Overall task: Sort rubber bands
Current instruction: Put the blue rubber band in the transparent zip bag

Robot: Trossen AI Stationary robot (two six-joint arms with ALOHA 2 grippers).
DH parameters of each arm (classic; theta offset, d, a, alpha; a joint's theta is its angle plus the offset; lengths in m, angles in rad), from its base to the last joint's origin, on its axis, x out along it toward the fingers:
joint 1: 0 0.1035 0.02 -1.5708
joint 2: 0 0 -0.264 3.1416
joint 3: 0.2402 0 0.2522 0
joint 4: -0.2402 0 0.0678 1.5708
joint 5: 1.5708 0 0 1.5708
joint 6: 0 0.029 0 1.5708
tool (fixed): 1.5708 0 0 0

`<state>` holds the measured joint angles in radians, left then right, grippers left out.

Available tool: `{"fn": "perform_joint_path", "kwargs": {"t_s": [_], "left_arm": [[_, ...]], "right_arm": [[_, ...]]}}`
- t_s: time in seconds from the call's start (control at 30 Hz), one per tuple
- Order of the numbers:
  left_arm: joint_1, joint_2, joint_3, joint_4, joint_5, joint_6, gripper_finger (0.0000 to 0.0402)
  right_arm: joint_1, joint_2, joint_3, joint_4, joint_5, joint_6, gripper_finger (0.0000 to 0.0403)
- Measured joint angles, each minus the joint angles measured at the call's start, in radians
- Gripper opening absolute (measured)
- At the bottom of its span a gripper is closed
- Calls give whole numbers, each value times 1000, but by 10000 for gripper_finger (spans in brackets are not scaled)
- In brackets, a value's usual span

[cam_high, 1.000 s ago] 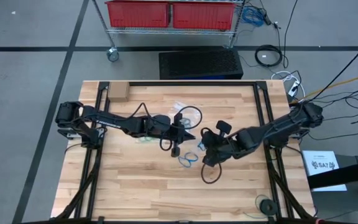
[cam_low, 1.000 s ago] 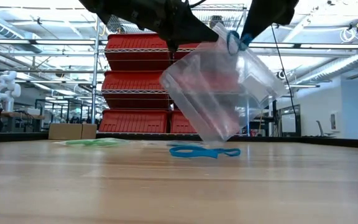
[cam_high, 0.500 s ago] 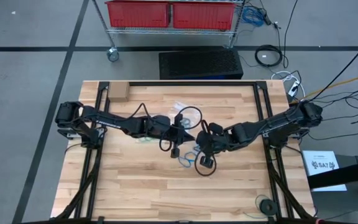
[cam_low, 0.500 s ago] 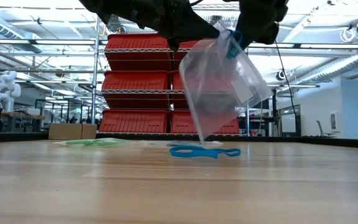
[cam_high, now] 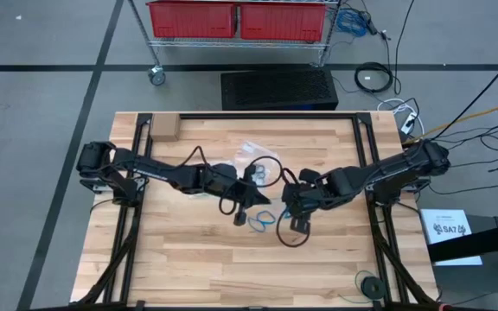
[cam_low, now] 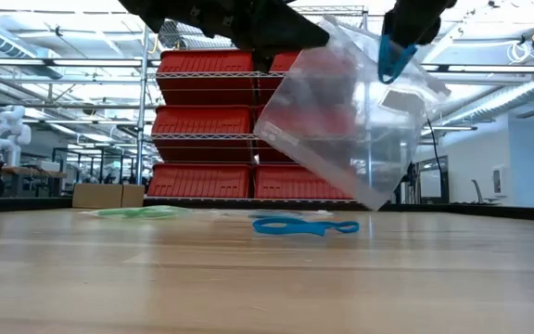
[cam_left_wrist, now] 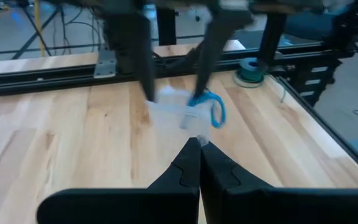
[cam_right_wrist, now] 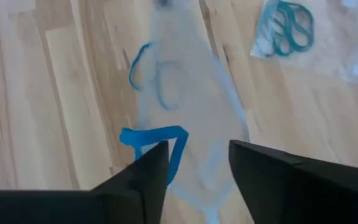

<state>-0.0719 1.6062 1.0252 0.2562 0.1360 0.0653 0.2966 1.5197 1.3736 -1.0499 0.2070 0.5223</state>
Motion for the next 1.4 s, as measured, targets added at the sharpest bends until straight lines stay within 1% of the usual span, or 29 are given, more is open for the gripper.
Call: {"fn": "perform_joint_path", "kwargs": {"t_s": [0.13,0.27,0.37,0.5,0.6,0.67,0.73,0.83,0.9,0.97,1.0,1.07,1.13,1.27,1.4], "left_arm": [[-1,0,0,-11,1,0,0],[0,0,0,-19,-6,0,0],[-1,0,0,-52,-37,1,0],[0,0,0,-89,-113,23,0],[6,0,0,-90,-121,26,0],[11,0,0,-89,-121,27,0],[17,0,0,-89,-121,29,0],[27,0,0,-84,-122,29,0],[31,0,0,-83,-123,27,0],[34,0,0,-79,-123,26,0],[35,0,0,-76,-123,26,0],[37,0,0,-76,-129,24,0],[39,0,0,-76,-131,21,0],[39,0,0,-77,-137,20,0],[39,0,0,-77,-137,20,0]], "right_arm": [[0,-32,21,-30,0,-39,187],[-2,-81,22,-30,9,-74,190],[-3,-120,22,-51,48,-81,190],[8,-177,19,-147,116,-46,190],[40,-229,-42,-161,163,23,189],[69,-274,-130,-89,177,68,187],[107,-323,-256,42,193,112,180],[158,-381,-478,358,195,170,165],[187,-389,-613,601,220,195,152],[209,-368,-704,783,266,217,138],[217,-353,-728,833,300,236,131],[233,-320,-738,856,380,284,120],[245,-288,-727,824,439,312,111],[243,-238,-711,744,488,400,105],[206,-197,-711,693,503,459,123]]}}
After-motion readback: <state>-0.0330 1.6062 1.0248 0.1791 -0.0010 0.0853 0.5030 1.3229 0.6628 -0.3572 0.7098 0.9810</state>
